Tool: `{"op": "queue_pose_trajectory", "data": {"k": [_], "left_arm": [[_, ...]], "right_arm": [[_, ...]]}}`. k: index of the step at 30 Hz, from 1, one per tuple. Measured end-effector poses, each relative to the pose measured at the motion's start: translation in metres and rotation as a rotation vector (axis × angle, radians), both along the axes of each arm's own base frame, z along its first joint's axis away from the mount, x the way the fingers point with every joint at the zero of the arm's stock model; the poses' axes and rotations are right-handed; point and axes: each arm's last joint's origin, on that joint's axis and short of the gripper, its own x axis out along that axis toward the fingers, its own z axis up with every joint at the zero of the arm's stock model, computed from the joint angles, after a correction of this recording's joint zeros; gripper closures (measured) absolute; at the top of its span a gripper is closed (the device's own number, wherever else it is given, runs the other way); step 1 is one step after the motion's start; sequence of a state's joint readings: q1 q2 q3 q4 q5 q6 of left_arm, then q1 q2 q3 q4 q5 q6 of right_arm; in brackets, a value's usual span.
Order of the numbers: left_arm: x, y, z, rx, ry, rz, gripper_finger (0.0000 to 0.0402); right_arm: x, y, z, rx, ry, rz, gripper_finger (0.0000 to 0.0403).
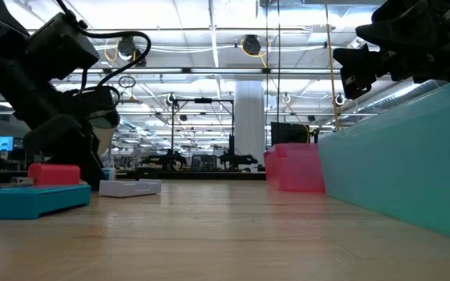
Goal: Pick & Place Office items
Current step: Put the blue charger adapter into the red bin
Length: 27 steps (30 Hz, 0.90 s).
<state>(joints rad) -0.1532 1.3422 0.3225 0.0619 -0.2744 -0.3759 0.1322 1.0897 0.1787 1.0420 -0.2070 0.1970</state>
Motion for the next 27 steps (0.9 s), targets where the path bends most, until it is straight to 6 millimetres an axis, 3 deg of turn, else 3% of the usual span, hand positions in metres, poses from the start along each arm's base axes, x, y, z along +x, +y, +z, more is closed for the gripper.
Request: {"op": "queue_pose_trajectory", "data": {"k": [7, 12, 21, 27], "left_arm": [[0.0, 0.0, 0.0, 0.052, 0.01, -0.059, 0.0269], [0.009, -0.004, 0.009, 0.117, -0.008, -0.089, 0.0252], [0.049, -0.018, 0.059, 0.185, -0.193, -0.179, 0.0269], [0.07, -0.025, 0.091, 0.02, -0.389, -0.149, 0.0262]], "right_arm": [[0.0, 0.0, 0.0, 0.0, 0.0, 0.0, 0.0222], [0.0, 0.0, 0.0, 0.002, 0.001, 0.0, 0.0222], [0.001, -0.002, 0.0, 0.004, 0.0, -0.085, 0.0222], [0.001, -0.002, 0.0, -0.003, -0.003, -0.127, 0.0222]]}}
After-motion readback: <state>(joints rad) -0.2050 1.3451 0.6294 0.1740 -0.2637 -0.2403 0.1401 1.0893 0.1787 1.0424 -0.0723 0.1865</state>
